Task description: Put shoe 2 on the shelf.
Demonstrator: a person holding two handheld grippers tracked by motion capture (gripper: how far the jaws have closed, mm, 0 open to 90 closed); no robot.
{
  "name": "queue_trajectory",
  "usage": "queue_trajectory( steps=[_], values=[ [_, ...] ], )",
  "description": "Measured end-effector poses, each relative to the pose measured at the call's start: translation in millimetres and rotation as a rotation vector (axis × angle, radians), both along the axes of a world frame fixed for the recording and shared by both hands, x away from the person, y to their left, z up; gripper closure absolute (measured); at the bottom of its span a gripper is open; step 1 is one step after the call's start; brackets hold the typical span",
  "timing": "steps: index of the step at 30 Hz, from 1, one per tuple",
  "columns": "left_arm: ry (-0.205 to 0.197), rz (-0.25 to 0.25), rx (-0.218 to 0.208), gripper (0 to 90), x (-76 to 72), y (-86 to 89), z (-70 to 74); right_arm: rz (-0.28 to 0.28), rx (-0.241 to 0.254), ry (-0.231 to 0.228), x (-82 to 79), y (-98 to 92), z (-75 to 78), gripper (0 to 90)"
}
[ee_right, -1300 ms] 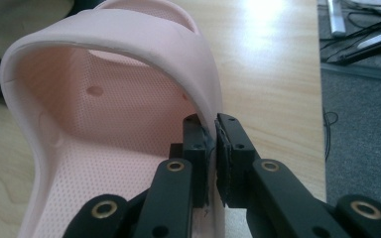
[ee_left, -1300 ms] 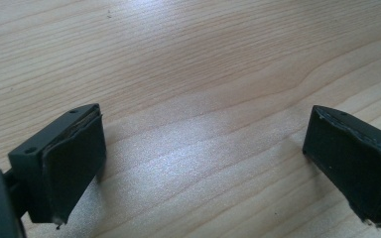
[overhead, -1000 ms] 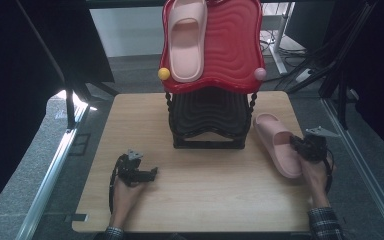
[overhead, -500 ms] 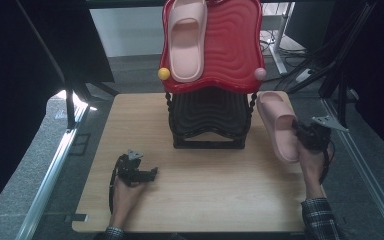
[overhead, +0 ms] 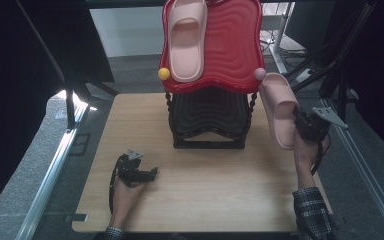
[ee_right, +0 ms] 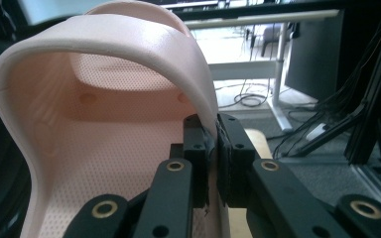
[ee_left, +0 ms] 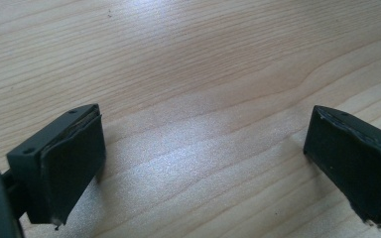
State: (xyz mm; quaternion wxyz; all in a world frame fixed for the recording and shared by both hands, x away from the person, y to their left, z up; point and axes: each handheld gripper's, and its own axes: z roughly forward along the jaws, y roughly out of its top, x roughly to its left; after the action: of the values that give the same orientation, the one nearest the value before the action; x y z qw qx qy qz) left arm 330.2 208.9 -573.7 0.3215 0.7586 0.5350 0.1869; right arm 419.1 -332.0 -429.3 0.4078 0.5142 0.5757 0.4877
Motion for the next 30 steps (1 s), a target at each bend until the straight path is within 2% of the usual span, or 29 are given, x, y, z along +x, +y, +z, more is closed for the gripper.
queue_trajectory(
  steps=[8, 14, 21, 22, 24, 30],
  values=[
    [-0.004, 0.004, -0.004, 2.4, 0.1, -0.4, -0.4, -0.036, 0.049, -0.069, 9.5, 5.6, 16.6, 83.8],
    [-0.004, -0.002, 0.001, 2.4, 0.2, 0.2, -0.3, -0.053, 0.070, -0.120, 12.7, 12.4, 35.3, 83.8],
    [-0.004, -0.002, 0.001, 2.4, 0.2, 0.2, -0.3, -0.066, 0.084, -0.161, 14.3, 16.5, 55.1, 83.7],
    [-0.003, -0.003, 0.001, 2.4, 0.2, 0.3, -0.2, -0.070, 0.085, -0.182, 15.0, 17.9, 62.4, 83.7],
    [-0.003, -0.003, 0.002, 2.4, 0.2, 0.3, -0.2, -0.075, 0.087, -0.190, 15.5, 18.6, 64.4, 83.7],
    [-0.003, -0.001, 0.000, 2.4, 0.3, 0.0, -0.2, -0.090, 0.081, -0.258, 17.0, 26.8, 81.6, 83.6]
  ],
)
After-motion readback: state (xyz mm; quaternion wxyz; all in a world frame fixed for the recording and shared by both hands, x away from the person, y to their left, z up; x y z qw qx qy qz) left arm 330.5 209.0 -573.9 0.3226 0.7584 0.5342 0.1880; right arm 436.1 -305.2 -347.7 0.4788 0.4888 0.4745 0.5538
